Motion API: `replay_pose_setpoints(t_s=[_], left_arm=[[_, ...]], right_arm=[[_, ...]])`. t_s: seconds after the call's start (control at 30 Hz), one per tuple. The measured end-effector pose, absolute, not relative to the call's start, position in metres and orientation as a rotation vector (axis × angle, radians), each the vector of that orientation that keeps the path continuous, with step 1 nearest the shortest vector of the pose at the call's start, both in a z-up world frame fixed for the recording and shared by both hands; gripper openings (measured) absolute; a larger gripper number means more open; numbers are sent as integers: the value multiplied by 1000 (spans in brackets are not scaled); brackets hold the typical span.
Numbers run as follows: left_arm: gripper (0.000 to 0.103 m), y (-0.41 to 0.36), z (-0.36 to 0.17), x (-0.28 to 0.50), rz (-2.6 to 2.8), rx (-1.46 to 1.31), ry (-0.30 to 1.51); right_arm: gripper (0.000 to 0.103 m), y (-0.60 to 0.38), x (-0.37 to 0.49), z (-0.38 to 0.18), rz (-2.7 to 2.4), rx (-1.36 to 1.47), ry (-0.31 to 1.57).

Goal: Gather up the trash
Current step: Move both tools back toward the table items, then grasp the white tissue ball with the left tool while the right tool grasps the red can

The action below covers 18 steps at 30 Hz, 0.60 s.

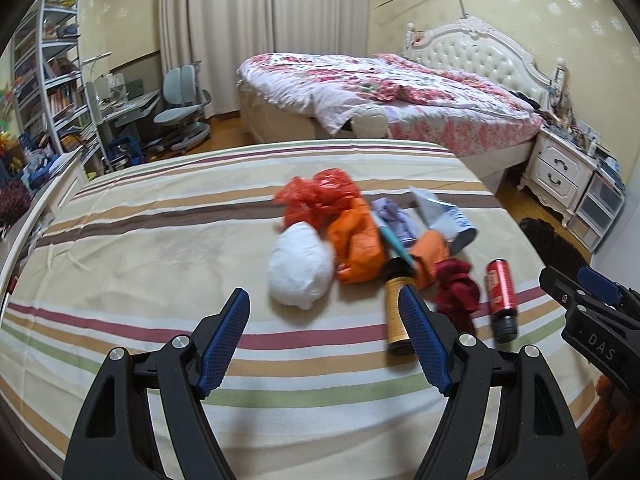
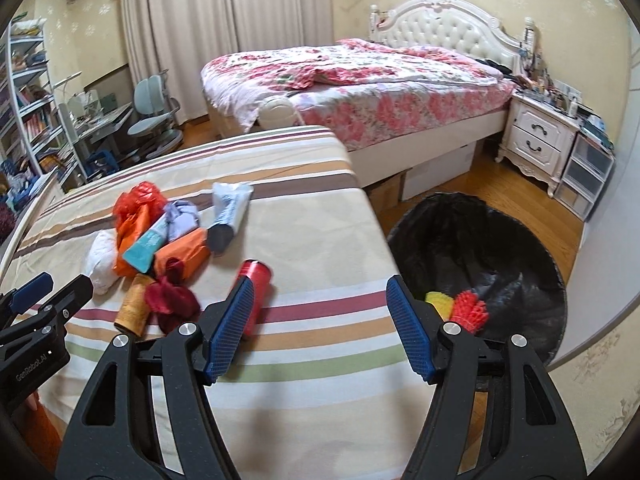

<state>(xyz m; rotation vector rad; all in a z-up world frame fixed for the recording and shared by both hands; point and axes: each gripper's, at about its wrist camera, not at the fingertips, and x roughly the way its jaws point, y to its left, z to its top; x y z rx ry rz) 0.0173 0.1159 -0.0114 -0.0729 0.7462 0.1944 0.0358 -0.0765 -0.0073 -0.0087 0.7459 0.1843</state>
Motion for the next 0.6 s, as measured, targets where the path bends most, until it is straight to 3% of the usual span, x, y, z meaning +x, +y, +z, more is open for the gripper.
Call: replay_pose_setpoints(t_s=[0.3,0.47,0.6], left_arm=[[74,149,-21,15,245,-103,768],[75,152,-25,18,241,-106,773],[75,150,-27,24,232,-98,779]], right_arm=[[64,-44,44,-23,224,-55,806],[52,-43,44,-30,236,-56,836],[35,-41,47,-31,241,-50,850]])
